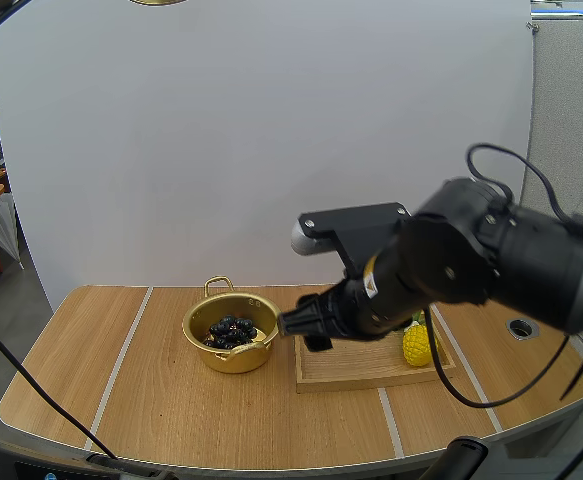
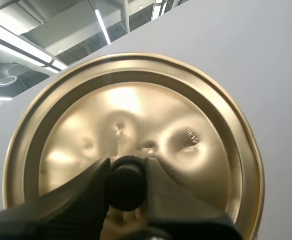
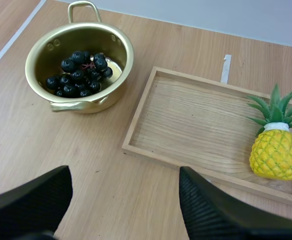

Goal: Open the pot, put the grape inside, and close it

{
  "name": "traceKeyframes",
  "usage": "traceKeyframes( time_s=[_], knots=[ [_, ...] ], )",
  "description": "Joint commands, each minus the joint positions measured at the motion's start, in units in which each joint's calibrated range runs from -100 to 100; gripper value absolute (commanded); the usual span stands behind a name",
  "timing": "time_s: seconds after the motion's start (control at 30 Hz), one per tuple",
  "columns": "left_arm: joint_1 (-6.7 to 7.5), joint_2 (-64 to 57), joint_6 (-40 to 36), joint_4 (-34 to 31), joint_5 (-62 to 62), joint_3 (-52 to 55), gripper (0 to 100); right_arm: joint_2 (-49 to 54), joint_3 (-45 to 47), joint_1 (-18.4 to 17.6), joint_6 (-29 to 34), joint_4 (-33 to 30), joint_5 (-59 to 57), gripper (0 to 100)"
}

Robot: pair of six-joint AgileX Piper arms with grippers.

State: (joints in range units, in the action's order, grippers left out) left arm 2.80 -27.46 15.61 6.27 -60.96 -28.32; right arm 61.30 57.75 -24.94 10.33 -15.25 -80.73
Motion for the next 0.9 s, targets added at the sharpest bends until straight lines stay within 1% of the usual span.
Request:
traceKeyframes(
  time_s=[0.0,0.1,0.13,0.23,0.27,0.3,0.57,0.87],
  knots=[
    [0.15,-0.42,-0.60,-0.38,3.24,-0.48,0,4.97,0.66,0.03,-0.53,-1.15,-1.72,100],
    [0.15,-0.42,-0.60,-0.38,3.24,-0.48,0,6.66,1.16,0.03,-0.53,-1.45,-2.52,100],
    [0.15,-0.42,-0.60,-0.38,3.24,-0.48,0,7.30,1.54,0.03,-0.53,-1.45,-2.52,97],
    [0.15,-0.42,-0.60,-0.38,3.24,-0.48,0,8.35,2.09,0.03,-1.15,-1.53,-2.57,42],
    [0.15,-0.42,-0.60,-0.38,3.24,-0.48,0,8.64,2.21,0.03,-1.39,-1.53,-2.57,18],
    [0.15,-0.42,-0.60,-0.38,3.24,-0.48,0,8.88,2.21,0.03,-1.37,-1.53,-2.78,0],
    [0.15,-0.42,-0.60,-0.38,3.24,-0.48,0,9.39,2.21,0.34,-1.51,-1.53,-3.12,0],
    [0.15,-0.42,-0.60,-0.38,3.24,-0.48,0,9.39,2.21,0.34,-1.41,0.00,-3.11,0]
  ],
)
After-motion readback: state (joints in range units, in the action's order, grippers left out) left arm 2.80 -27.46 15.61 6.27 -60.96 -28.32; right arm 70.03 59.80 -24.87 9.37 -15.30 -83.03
